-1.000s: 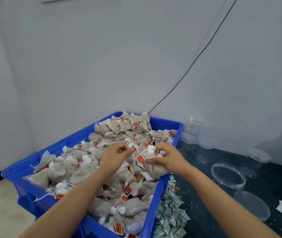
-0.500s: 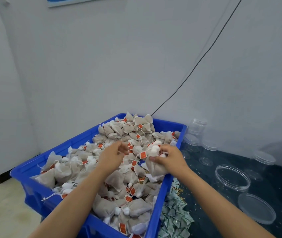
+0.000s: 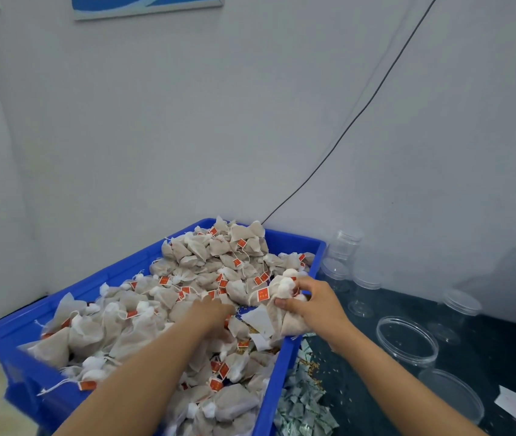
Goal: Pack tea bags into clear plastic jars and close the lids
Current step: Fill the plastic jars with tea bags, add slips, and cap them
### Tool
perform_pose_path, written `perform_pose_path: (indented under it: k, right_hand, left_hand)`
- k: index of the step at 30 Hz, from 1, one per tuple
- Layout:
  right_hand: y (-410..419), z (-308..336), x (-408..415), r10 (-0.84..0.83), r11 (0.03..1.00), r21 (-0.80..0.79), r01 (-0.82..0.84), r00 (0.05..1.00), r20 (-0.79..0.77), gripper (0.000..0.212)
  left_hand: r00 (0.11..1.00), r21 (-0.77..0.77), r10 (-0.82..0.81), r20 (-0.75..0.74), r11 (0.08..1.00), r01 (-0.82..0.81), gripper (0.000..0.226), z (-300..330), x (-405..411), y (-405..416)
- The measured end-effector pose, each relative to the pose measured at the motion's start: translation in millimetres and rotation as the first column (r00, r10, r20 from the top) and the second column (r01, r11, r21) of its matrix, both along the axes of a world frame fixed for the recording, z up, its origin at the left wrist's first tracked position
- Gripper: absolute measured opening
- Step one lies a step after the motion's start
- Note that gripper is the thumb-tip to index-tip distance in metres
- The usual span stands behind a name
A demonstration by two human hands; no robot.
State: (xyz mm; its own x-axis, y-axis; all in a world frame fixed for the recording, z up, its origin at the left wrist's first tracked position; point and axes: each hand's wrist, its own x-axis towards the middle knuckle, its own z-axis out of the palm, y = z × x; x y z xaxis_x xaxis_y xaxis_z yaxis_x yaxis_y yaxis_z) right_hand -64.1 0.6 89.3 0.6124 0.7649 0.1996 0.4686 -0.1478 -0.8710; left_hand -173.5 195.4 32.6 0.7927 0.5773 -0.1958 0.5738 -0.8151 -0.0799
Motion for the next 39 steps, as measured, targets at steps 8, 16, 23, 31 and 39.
perform_pose_path:
  k: [8, 16, 23, 31, 39]
  right_hand:
    - [-3.5, -2.5, 0.1, 0.054, 0.998, 0.022, -0.054, 0.999, -0.004, 0.027]
    - [-9.7, -1.0, 1.2, 0.044, 0.997, 0.07, -0.037, 0.994, -0.103, 0.021]
    - [-20.1, 6.8, 1.4, 0.019, 0.996, 0.092, -0.005, 0.987, -0.16, 0.018]
    - [-40.4, 24.2, 12.4, -0.004, 0.988, 0.152, 0.034, 0.981, -0.195, 0.017]
    - [-98.2, 56.1, 46.3, -0.047, 0.96, 0.261, 0.105, 0.974, -0.22, 0.011]
  left_hand:
    - [0.955, -0.174, 0.109, 0.276, 0.983, -0.062, 0.041, -9.6, 3.0, 5.7]
    - [0.851, -0.257, 0.135, 0.507, 0.967, -0.001, 0.013, 2.1, 0.9, -1.0]
    - [0.774, -0.231, 0.154, 0.614, 0.973, -0.01, 0.029, 30.6, -9.7, 3.2]
    - [0.717, -0.316, 0.228, 0.659, 0.949, -0.012, 0.02, 87.3, -10.6, -16.6]
    - [0.702, -0.338, 0.103, 0.705, 0.919, 0.205, 0.017, 147.8, 28.5, -98.5]
